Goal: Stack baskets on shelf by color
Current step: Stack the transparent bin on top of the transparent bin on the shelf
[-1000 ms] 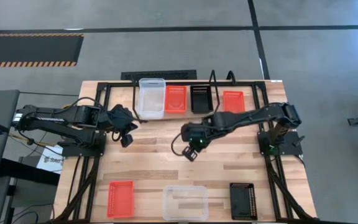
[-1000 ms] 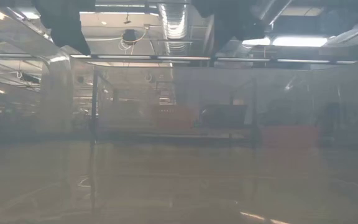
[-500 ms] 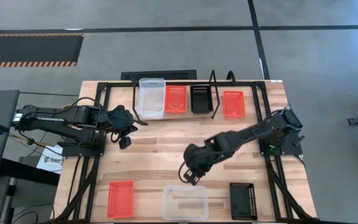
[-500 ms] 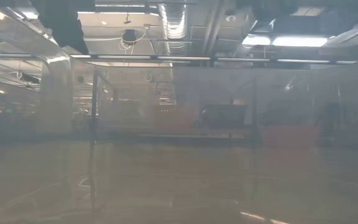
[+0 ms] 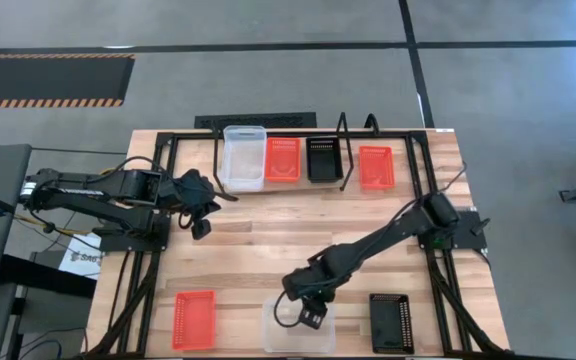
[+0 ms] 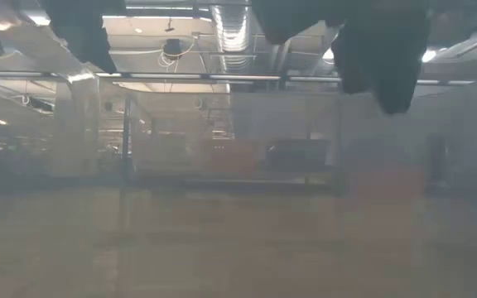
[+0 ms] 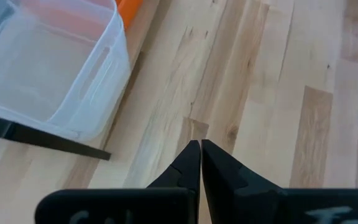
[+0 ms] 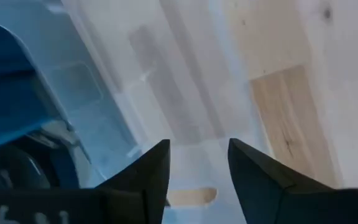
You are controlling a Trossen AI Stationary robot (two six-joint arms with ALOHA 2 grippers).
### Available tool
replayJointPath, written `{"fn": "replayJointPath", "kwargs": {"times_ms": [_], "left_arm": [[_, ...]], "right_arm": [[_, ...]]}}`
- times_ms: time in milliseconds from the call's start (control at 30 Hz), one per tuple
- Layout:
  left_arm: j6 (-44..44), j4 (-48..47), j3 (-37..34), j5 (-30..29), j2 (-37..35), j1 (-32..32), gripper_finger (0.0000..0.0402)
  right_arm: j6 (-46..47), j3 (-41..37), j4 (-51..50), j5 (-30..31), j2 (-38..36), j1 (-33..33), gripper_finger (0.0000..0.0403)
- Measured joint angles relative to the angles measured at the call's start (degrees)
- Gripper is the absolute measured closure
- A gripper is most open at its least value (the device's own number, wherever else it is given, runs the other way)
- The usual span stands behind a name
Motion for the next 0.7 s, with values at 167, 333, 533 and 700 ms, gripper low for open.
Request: {"fn": "replayJointPath", "kwargs": {"times_ms": [167,333,533,700], "left_arm": [[-1.87,0.07,0.00,-0.02,-0.01,-0.02,0.0401],[-1.95,0.24,0.00,-0.14,-0.01,0.00,0.0401],[-3.48,0.27,0.00,-0.95,-0.01,-0.02,0.0401],[-4.48,0.24,0.00,-2.11,-0.01,-0.02,0.0401]], "right_arm": [[-6.92,0.00,-0.99,-0.70,1.55,0.01,0.0217],[-9.40,0.00,-0.81,-0.90,1.45,-0.43,0.0228],[-10.98,4.82,-3.09,-6.00,0.83,-2.09,0.0234],[-16.46,8.95,-4.74,-5.11,0.68,-2.45,0.0234]]}}
